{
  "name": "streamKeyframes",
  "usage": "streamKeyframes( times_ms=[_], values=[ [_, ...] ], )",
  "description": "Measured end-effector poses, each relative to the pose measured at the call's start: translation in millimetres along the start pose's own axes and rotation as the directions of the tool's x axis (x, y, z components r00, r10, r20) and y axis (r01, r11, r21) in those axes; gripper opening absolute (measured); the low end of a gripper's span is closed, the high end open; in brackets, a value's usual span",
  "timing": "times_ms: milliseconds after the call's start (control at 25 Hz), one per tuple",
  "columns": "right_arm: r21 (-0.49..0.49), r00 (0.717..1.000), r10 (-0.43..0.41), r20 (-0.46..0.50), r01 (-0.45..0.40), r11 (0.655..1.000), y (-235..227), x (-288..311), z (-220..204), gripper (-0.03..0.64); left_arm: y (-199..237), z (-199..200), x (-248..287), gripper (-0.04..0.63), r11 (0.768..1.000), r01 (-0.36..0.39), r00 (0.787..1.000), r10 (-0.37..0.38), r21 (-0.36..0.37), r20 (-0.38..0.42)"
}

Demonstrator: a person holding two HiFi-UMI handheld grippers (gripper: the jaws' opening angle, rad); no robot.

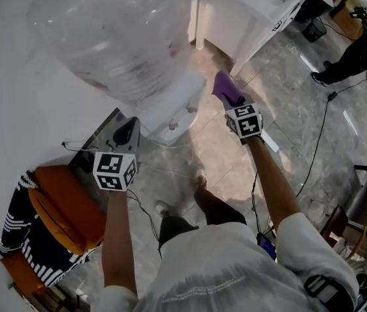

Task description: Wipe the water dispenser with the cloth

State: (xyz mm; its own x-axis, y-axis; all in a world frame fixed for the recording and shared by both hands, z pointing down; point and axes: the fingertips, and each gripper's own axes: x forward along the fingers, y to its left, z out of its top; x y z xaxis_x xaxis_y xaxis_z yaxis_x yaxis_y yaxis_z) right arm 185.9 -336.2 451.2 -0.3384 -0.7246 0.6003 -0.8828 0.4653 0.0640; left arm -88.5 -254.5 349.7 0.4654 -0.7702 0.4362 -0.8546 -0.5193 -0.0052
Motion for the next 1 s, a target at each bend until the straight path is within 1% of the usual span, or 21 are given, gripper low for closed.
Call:
streamKeyframes(
  times_ms=[120,240,320,440,520,600,680,760,880,1000],
  values=[
    [-0.005,0.997,0.006,-0.082,-0.006,1.000,9.3,32.8,-20.4,0.060,10.9,-12.7,-5.8,0.017,0.999,-0.022,1.000,0.021,-0.024,-0.018],
    [-0.010,0.992,0.028,-0.121,-0.030,1.000,26.8,54.7,-29.9,0.060,25.9,-25.8,-19.2,0.017,0.996,-0.062,0.998,0.060,-0.071,-0.034],
    [0.000,0.991,0.053,-0.121,-0.053,0.999,38.7,65.1,-28.8,0.060,33.9,-32.1,-26.4,0.017,0.993,-0.084,0.996,0.081,-0.084,-0.042],
    [0.058,0.993,0.091,-0.073,-0.086,0.995,52.4,77.1,-18.7,0.061,39.7,-39.6,-32.3,0.017,0.990,-0.100,0.994,0.095,-0.104,-0.049],
    [0.094,0.994,0.094,-0.052,-0.089,0.992,57.9,81.3,-16.2,0.061,40.8,-44.4,-36.1,0.017,0.988,-0.103,0.994,0.097,-0.112,-0.051],
    [0.093,0.996,0.079,-0.044,-0.075,0.993,61.3,79.6,-17.9,0.061,41.3,-50.8,-41.3,0.017,0.987,-0.102,0.994,0.096,-0.122,-0.051],
    [0.047,0.996,0.078,-0.036,-0.076,0.996,67.6,75.1,-17.9,0.061,42.2,-57.4,-45.7,0.017,0.986,-0.099,0.994,0.093,-0.134,-0.052],
    [-0.042,0.995,0.088,-0.035,-0.090,0.995,76.7,71.5,-13.1,0.061,42.7,-61.1,-48.2,0.017,0.986,-0.094,0.995,0.088,-0.139,-0.053],
    [-0.169,0.994,0.097,-0.045,-0.103,0.980,93.1,65.1,-5.6,0.061,39.8,-63.2,-54.7,0.017,0.988,-0.080,0.996,0.074,-0.133,-0.050],
    [-0.244,0.993,0.100,-0.057,-0.111,0.964,115.3,55.4,-4.0,0.063,37.5,-68.0,-65.2,0.017,0.988,-0.059,0.998,0.053,-0.143,-0.047]
  ],
)
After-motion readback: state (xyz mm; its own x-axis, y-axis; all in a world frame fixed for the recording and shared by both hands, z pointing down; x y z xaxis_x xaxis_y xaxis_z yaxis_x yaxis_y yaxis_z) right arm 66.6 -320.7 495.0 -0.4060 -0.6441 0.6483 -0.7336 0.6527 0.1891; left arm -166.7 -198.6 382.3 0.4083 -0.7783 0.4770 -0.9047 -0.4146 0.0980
